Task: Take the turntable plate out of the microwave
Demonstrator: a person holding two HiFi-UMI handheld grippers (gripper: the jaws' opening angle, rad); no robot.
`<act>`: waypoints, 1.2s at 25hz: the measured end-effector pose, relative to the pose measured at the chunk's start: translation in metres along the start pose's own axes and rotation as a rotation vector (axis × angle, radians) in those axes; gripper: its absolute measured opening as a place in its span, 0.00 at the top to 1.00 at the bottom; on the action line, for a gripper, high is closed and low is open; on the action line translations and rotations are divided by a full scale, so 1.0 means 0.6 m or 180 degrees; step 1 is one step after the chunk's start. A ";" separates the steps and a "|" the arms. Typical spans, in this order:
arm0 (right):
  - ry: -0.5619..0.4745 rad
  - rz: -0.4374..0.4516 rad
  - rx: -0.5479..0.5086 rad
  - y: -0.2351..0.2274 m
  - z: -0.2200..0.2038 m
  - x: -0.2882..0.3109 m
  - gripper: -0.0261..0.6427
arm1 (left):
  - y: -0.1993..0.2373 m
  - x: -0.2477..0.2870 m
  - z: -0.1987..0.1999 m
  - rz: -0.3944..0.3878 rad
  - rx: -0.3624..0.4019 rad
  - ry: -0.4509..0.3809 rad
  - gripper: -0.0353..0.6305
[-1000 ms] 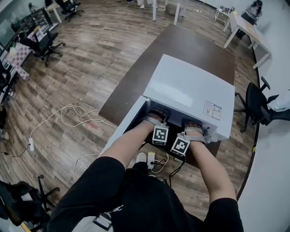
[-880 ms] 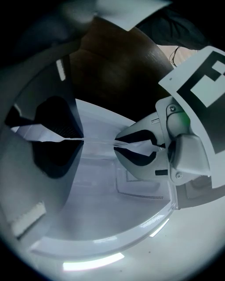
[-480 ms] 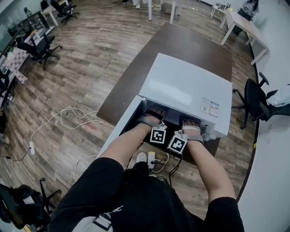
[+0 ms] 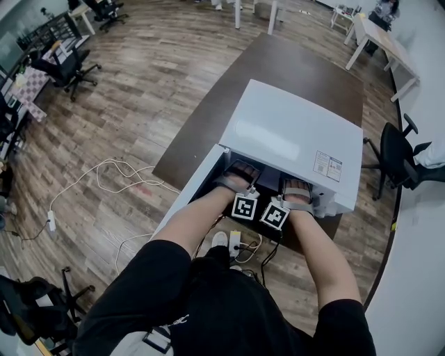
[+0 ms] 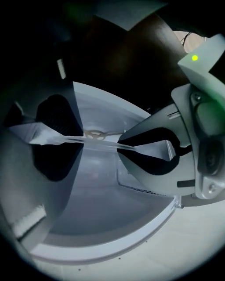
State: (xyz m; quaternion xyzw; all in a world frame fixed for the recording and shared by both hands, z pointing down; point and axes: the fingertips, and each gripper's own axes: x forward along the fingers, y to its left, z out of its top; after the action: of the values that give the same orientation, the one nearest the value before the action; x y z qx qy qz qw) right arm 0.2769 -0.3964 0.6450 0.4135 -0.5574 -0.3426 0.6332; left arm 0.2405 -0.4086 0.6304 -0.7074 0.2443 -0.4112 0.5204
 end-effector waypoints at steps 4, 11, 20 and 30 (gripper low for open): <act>-0.0087 -0.0046 0.0054 -0.005 0.002 0.014 0.89 | -0.002 0.001 0.004 -0.0012 -0.0031 -0.0011 0.89; 0.0055 -0.0329 0.0085 -0.019 -0.008 0.012 0.89 | 0.001 -0.002 0.001 0.0061 0.0129 0.0033 0.89; 0.0056 -0.0499 0.0127 -0.032 -0.009 -0.012 0.89 | 0.014 -0.022 0.008 0.0141 0.0173 0.0014 0.89; 0.0017 -0.0685 0.0113 -0.055 -0.003 -0.062 0.89 | 0.029 -0.066 0.023 0.0260 0.0217 0.0055 0.89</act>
State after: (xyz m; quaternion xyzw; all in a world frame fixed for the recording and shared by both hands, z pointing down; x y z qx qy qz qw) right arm 0.2742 -0.3768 0.5991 0.4830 -0.5141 -0.3976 0.5868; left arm 0.2321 -0.3765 0.5995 -0.6751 0.2632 -0.4037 0.5585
